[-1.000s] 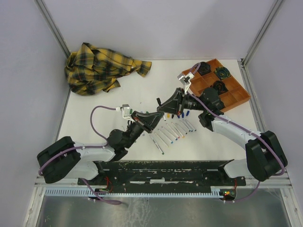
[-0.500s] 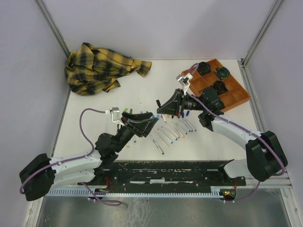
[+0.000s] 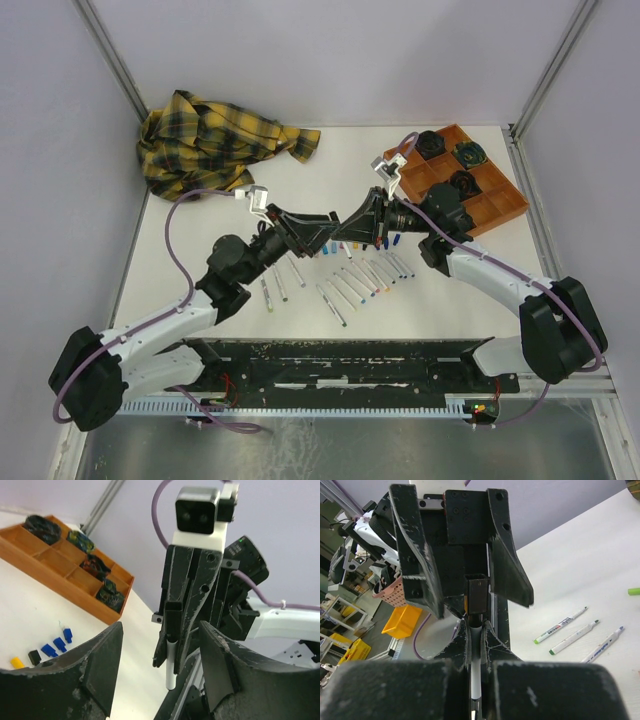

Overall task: Open the pen caps
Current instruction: Open the pen cap from the pen, then place the pen cap at the center of the board, then place the pen at the center of the board, then reset both arms

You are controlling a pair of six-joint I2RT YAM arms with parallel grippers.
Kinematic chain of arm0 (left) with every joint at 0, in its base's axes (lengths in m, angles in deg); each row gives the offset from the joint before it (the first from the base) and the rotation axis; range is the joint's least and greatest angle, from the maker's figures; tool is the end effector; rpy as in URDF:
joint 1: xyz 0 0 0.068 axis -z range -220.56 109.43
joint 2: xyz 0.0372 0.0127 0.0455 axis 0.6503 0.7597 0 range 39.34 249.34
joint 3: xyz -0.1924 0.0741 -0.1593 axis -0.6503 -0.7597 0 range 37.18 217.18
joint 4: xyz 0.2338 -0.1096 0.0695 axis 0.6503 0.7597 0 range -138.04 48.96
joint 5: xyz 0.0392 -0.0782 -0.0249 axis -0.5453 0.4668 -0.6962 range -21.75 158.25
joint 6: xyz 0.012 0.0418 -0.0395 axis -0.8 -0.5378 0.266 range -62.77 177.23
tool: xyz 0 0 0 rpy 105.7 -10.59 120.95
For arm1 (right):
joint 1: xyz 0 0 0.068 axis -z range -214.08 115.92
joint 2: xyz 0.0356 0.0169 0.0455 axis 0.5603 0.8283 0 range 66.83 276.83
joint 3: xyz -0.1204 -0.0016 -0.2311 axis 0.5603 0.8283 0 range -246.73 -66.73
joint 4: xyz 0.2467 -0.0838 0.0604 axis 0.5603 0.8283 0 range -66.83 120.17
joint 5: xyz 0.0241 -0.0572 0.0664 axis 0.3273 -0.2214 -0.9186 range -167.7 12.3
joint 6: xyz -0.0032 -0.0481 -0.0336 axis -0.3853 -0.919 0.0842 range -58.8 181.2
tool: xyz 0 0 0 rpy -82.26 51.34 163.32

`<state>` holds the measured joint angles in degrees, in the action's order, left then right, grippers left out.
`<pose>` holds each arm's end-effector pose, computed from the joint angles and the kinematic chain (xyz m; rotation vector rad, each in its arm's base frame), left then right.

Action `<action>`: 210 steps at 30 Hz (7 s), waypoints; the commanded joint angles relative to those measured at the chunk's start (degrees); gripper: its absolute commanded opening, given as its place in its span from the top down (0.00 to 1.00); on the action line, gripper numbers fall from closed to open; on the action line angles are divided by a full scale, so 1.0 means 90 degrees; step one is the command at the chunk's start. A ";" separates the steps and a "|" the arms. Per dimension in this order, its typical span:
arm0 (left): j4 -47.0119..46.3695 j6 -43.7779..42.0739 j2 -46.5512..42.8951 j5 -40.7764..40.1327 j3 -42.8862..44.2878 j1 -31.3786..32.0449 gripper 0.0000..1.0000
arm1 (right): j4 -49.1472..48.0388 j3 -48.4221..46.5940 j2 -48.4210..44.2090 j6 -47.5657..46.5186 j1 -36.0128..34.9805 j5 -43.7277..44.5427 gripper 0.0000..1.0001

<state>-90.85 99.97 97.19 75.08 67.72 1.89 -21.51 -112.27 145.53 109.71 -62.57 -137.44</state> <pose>0.1804 -0.1720 0.2955 0.1082 1.4240 -1.3299 0.2527 0.1791 0.2917 -0.7445 1.5884 1.7390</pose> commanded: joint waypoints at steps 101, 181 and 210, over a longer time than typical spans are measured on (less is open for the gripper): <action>0.2490 0.1039 0.5973 -0.0787 0.4714 0.0719 0.97 | 0.9323 -0.1592 0.1576 -0.6150 0.2669 0.4272 0.92; 0.3102 -0.1299 0.4008 -0.2001 0.4162 0.1197 0.66 | 0.9617 -0.1684 0.1475 -0.6368 0.3374 0.3569 0.67; 0.6178 -0.1862 -0.0194 0.1006 0.4633 -0.2694 0.02 | 1.0352 -0.6490 -0.1346 -0.6602 0.3829 0.3988 0.01</action>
<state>-41.02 83.14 95.07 77.88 97.75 -22.00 68.78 -162.81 134.10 46.52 -28.34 -102.38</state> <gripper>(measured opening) 0.965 0.990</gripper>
